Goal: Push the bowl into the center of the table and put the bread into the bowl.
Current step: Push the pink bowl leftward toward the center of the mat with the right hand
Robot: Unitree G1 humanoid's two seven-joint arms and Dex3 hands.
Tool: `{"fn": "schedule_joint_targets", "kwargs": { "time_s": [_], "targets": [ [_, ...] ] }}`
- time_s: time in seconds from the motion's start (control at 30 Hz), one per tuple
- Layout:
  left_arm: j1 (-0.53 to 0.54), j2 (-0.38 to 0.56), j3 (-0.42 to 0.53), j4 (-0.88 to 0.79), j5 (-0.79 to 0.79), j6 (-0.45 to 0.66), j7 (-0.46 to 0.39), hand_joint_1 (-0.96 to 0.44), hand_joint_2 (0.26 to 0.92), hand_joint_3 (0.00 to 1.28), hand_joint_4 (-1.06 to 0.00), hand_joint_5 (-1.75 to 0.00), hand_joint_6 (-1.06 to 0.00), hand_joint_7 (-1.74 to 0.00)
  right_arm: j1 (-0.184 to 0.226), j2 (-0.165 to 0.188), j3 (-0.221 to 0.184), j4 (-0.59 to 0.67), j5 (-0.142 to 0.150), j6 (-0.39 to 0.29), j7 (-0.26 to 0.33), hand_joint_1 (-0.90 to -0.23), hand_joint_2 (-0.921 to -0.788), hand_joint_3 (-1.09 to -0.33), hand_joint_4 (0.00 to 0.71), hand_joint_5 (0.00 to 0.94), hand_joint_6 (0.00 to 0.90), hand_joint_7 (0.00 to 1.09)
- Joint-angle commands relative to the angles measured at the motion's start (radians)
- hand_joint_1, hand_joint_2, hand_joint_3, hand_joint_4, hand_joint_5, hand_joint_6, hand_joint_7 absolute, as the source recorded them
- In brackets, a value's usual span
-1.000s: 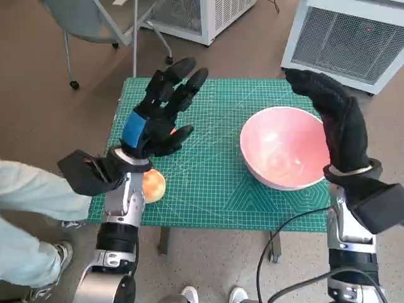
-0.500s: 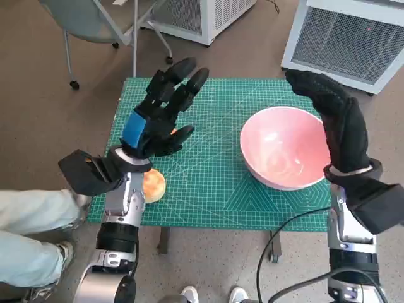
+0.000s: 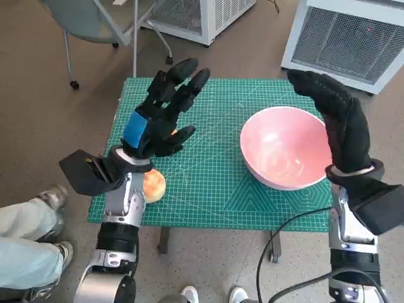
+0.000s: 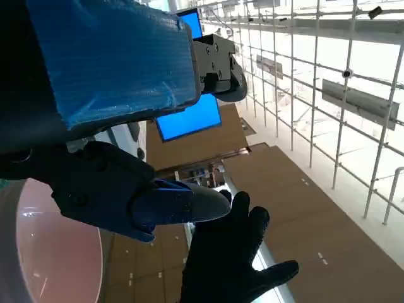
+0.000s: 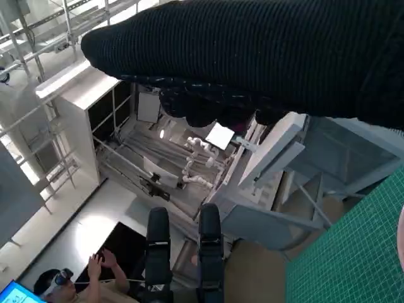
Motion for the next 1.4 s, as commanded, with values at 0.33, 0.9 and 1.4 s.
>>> {"fn": "schedule_joint_targets", "kwargs": {
  "time_s": [0.33,0.9,1.4],
  "targets": [
    [-0.008,0.002,-0.004,-0.003,0.006,0.004,0.000,-0.56,0.921,0.32,-0.18,0.00,0.00,-0.53,0.014,-0.054,-0.071,0.122,0.043,-0.039,0.043,-0.588,-0.921,-0.707,0.115,0.002,-0.001,0.40],
    [-0.010,0.000,-0.002,0.018,0.011,-0.011,0.002,-0.56,0.921,0.32,-0.18,0.00,0.00,-0.52,-0.062,-0.115,-0.162,0.513,-0.026,-0.115,-0.109,-0.537,-0.921,-0.733,0.108,0.000,-0.001,0.36],
    [-0.011,0.000,0.001,0.036,0.019,-0.036,0.009,-0.58,0.921,0.33,-0.18,0.00,0.00,-0.52,-0.130,-0.163,-0.183,0.852,-0.033,-0.083,-0.179,-0.508,-0.921,-0.748,0.088,0.002,0.010,0.33]
  ]
}}
